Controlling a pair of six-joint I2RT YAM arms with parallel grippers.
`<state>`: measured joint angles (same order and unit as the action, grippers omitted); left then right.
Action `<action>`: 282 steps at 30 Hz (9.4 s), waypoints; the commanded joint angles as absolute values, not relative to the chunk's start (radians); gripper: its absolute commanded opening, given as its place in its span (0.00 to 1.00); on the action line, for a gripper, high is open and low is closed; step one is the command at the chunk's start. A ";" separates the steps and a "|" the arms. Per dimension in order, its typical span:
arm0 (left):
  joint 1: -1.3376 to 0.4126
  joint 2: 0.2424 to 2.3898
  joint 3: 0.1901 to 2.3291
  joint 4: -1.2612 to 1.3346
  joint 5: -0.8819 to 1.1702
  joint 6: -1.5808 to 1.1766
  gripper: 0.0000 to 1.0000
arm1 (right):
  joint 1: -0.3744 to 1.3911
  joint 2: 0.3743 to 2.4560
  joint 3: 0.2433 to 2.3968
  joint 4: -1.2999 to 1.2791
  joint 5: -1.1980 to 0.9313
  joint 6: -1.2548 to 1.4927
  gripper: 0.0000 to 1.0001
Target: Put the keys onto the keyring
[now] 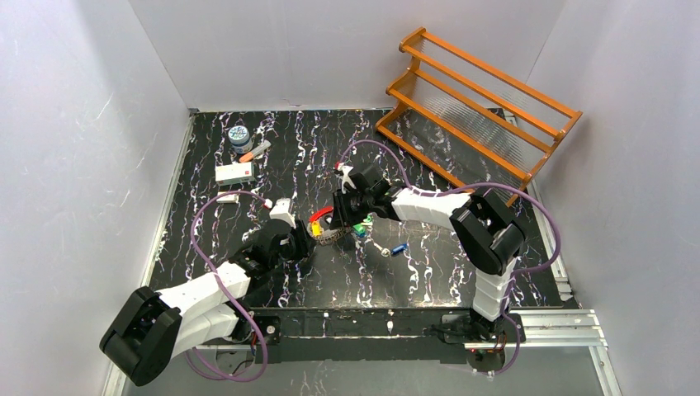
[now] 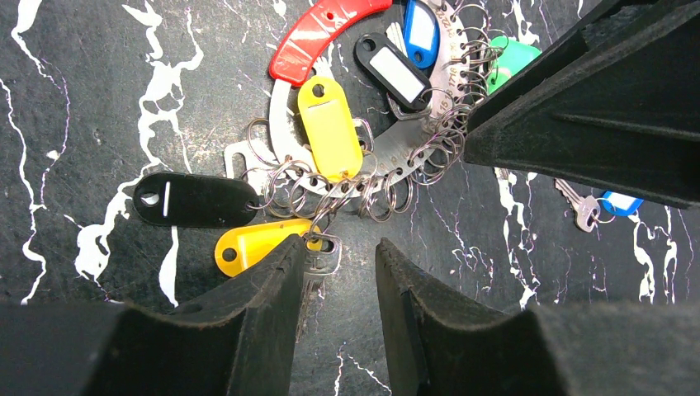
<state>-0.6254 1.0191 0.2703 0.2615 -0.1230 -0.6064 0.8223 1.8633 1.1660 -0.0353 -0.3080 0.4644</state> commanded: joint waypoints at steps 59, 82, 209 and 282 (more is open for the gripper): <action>-0.623 1.106 0.351 0.339 -0.012 -0.520 0.37 | 0.770 1.900 1.131 0.050 -0.449 0.509 0.33; -0.623 1.075 0.335 0.308 -0.046 -0.520 0.37 | 0.784 1.947 1.212 0.005 -0.456 0.495 0.28; -0.906 0.948 0.209 0.823 -0.069 0.887 0.36 | 0.660 1.782 1.095 0.152 -0.902 1.117 0.01; -0.911 0.668 0.339 0.328 0.326 0.433 0.00 | 0.848 1.305 0.681 0.460 -0.877 -0.493 0.45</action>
<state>-0.9092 0.6861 0.2924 0.2909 0.2970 0.4339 0.8421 1.2938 0.6575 0.4625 -0.9237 -0.4423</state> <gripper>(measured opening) 0.029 0.463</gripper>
